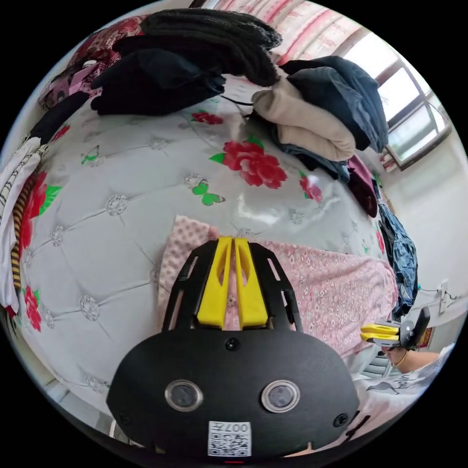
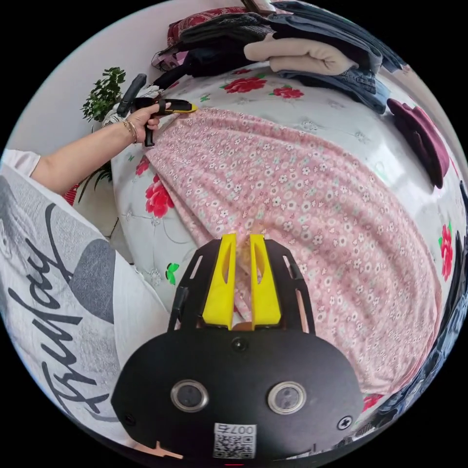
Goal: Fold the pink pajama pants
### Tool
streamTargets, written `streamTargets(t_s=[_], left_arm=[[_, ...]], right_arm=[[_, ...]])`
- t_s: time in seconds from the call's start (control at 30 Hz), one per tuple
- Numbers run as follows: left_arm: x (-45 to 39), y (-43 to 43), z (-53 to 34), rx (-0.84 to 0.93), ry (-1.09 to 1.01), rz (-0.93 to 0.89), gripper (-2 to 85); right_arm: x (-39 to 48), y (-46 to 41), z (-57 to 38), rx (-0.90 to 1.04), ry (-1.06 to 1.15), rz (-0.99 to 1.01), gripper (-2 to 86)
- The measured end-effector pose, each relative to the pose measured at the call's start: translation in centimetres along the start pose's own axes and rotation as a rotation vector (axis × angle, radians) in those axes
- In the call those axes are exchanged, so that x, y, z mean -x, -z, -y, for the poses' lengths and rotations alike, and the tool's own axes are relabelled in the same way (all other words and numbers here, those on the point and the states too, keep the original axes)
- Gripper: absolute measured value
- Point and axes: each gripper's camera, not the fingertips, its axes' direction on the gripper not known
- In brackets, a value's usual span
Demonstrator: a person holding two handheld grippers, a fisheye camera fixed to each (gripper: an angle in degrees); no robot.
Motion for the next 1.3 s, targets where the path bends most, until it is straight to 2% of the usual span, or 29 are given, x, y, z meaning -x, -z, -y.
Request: streamTargets(t_s=[0.13,0.33,0.47,0.53,0.63,0.77,0.83,0.9,1.03,1.13,1.3], left_arm=[[-0.4,4.8,-3.1,-0.110,0.054,0.036,3.8],[1.4,8.5,-11.3,-0.114,0.258,0.092,5.0],[2.9,9.4,-14.8,-0.119,0.406,0.092,5.8],[3.4,9.1,-15.6,-0.119,0.453,0.060,6.6],[3.5,7.4,-15.1,-0.088,0.455,0.078,6.9],[3.6,3.8,-13.4,0.071,0.382,0.202,6.3],[2.8,3.2,-12.5,0.091,0.259,0.264,5.7],[2.7,3.0,-12.0,0.111,0.252,0.273,5.5],[4.3,3.2,-13.0,0.060,0.370,0.181,5.6],[5.4,4.1,-14.4,0.014,0.461,0.089,6.2],[5.8,4.5,-15.3,-0.066,0.486,-0.061,9.9]], right_arm=[[-0.7,4.3,-4.0,-0.107,-0.126,-0.048,3.8],[-0.9,6.7,-10.0,-0.070,-0.183,-0.215,3.6],[-1.3,7.4,-10.1,-0.104,-0.214,-0.256,2.8],[-1.5,6.4,-9.6,-0.062,-0.182,-0.268,2.3],[-2.0,4.7,-9.5,0.074,-0.135,-0.331,0.8],[-0.7,9.9,-11.9,-0.075,-0.060,-0.315,0.0],[-0.8,11.4,-13.1,-0.089,-0.034,-0.240,-0.1],[-1.6,11.8,-14.2,-0.099,-0.040,-0.171,-0.1],[-3.9,9.0,-14.4,0.027,-0.092,-0.112,-0.1],[-3.9,10.9,-14.5,-0.014,-0.112,-0.119,0.0],[-3.3,15.0,-16.2,-0.174,-0.162,-0.145,-0.1]])
